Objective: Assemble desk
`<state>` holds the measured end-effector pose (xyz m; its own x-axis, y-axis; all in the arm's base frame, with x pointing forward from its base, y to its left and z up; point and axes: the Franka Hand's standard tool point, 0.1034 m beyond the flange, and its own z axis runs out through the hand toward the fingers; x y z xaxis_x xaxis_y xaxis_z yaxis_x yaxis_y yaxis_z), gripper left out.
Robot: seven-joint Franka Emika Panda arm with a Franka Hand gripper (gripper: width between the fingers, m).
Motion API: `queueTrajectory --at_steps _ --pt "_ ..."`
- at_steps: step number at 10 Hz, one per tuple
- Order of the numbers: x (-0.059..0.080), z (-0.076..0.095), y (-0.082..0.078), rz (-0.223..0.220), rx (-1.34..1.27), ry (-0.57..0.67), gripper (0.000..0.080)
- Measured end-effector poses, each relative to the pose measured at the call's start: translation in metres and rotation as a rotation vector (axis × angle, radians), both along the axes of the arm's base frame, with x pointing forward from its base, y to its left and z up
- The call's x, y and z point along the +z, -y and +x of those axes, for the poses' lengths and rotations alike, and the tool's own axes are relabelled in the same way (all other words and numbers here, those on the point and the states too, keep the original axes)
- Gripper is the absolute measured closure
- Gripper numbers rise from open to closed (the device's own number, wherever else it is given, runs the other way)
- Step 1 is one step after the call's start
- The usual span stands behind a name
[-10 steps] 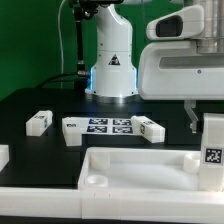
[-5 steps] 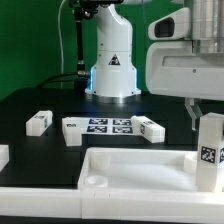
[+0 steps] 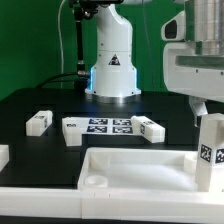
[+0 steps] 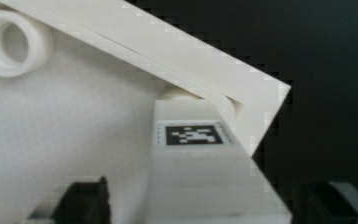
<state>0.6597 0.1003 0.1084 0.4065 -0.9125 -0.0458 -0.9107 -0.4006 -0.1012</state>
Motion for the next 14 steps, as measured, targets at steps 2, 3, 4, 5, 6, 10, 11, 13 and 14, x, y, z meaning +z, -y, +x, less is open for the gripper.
queueTrajectory --at_steps 2,3,4,5,6,10,11,13,14 --pt "-0.0010 -0.0008 -0.0001 -0.007 0.089 0.004 0.0171" --pt "-0.0026 -0.0033 -0.0019 -0.018 0.224 0.004 0.0156" --pt "-0.0026 -0.0034 -0.0027 -0.024 0.307 0.011 0.0156" --pt "-0.0027 -0.0035 -0.0028 -0.034 0.441 0.022 0.0151" --pt "-0.0026 -0.0036 -0.0036 -0.045 0.560 0.030 0.0151" --pt "0.0011 -0.0010 -0.0054 -0.072 0.950 0.062 0.0150" --pt "0.0026 -0.0002 -0.0052 -0.082 1.056 0.063 0.0150" --pt "0.0040 0.0018 -0.0038 -0.105 1.228 0.064 0.0150" --pt "0.0037 0.0017 -0.0032 -0.109 1.288 0.069 0.0150"
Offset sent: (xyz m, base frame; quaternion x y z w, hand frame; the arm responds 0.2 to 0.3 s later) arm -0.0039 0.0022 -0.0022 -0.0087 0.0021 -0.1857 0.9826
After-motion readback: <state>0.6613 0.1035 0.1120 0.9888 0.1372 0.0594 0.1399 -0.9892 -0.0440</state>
